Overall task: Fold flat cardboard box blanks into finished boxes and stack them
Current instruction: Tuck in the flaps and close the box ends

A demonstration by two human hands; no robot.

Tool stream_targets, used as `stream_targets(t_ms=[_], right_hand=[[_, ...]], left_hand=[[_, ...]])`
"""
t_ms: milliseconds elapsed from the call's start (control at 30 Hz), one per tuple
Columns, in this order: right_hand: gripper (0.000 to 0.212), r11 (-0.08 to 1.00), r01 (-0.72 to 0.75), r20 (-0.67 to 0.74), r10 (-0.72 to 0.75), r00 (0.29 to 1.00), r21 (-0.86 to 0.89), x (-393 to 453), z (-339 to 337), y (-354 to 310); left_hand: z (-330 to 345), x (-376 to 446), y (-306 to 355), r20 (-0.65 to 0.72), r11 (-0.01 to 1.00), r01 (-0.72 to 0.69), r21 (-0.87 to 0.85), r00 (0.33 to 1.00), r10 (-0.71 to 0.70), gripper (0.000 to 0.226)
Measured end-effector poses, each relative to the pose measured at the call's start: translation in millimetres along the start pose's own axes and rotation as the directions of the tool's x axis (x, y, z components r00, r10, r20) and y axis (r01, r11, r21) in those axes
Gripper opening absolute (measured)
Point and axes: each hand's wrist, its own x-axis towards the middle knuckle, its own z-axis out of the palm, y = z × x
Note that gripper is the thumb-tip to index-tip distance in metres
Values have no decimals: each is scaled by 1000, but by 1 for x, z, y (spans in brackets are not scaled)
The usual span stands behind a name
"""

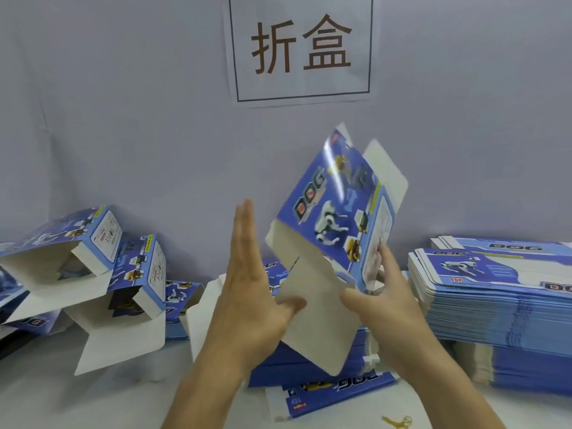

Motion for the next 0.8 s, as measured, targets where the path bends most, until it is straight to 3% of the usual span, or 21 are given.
stream_targets(t_ms=[100, 200, 267, 367, 433, 500, 567, 700, 800], right_hand=[[110, 973, 45, -79, -65, 995, -225, 0, 3, 2], [110, 945, 12, -153, -66, 986, -326, 2, 1, 4], [108, 914, 9, -140, -72, 988, -406, 2, -1, 4], [108, 844, 135, -11, -164, 986, -520, -5, 6, -2], [107, 803, 265, 137, -227, 964, -534, -12, 15, -6], [110, 781, 346, 304, -210, 929, -519, -19, 22, -10], [120, 841, 336, 406, -155, 901, -424, -22, 24, -13], [115, 980, 168, 224, -141, 964, -104, -19, 20, -27], [105, 974, 202, 200, -179, 963, -100, -17, 14, -27]], left_hand=[[-6, 2, 2, 23, 992, -114, 51, 993, 113, 133], [-29, 3, -2, 194, 999, -38, -28, 980, 43, 114], [-47, 5, 5, 302, 983, 77, -168, 953, -23, 105], [-62, 14, 9, 97, 815, 213, -539, 977, -191, 100], [-65, 17, 9, -68, 817, 188, -545, 962, -266, 94], [-68, 15, 6, -204, 851, 186, -491, 926, -319, 82], [-72, 15, -1, -295, 871, 170, -461, 896, -331, 61], [-67, 15, -2, -246, 825, 119, -553, 922, -298, 50], [-48, 13, 8, -199, 843, 89, -530, 954, -225, 49]])
